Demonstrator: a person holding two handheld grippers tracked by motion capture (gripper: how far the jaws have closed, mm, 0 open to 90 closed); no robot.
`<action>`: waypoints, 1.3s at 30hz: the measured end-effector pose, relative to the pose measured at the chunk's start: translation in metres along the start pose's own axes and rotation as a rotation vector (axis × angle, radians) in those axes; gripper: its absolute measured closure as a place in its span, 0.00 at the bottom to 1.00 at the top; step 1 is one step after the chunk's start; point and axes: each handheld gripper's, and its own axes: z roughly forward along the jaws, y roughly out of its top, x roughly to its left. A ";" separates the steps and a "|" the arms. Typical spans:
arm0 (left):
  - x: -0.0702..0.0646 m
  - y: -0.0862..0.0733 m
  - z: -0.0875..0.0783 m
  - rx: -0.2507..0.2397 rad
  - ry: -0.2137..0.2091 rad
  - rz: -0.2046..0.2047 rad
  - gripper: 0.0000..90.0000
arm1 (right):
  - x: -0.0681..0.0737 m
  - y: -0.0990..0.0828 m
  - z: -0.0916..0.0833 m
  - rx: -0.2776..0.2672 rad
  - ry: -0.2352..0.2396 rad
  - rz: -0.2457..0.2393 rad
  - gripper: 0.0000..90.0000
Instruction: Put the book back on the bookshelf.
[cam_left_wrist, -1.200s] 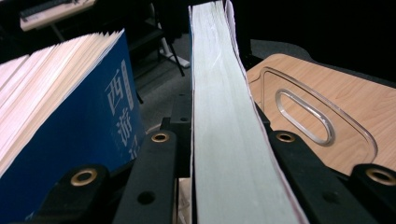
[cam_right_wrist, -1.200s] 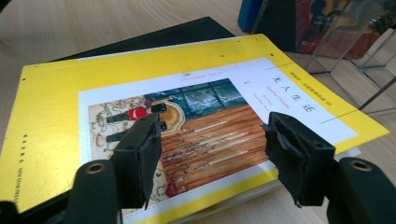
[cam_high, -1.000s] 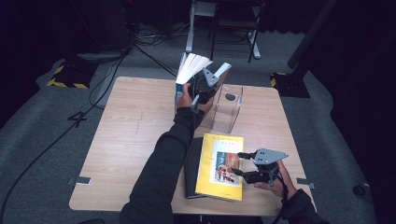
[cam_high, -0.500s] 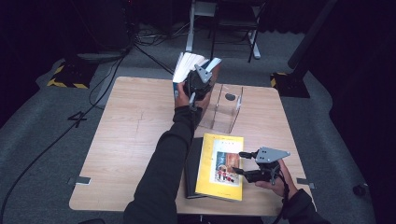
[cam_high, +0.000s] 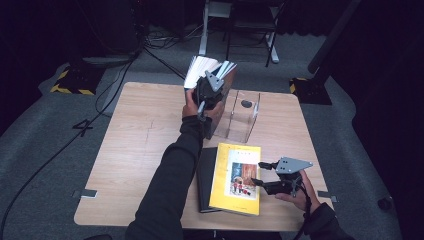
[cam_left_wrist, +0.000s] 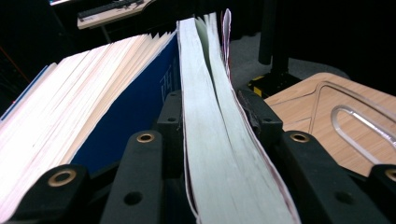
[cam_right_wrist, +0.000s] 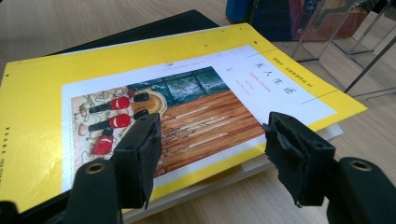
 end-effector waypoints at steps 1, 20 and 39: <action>0.000 0.000 -0.001 0.001 -0.002 0.006 0.72 | 0.000 0.000 0.000 0.002 0.001 -0.003 0.41; 0.001 -0.008 -0.017 0.010 -0.046 0.079 0.68 | -0.001 -0.003 0.000 0.011 -0.005 0.008 0.39; 0.005 -0.020 -0.043 -0.003 -0.106 0.122 0.66 | -0.002 -0.004 0.002 0.022 -0.017 0.012 0.38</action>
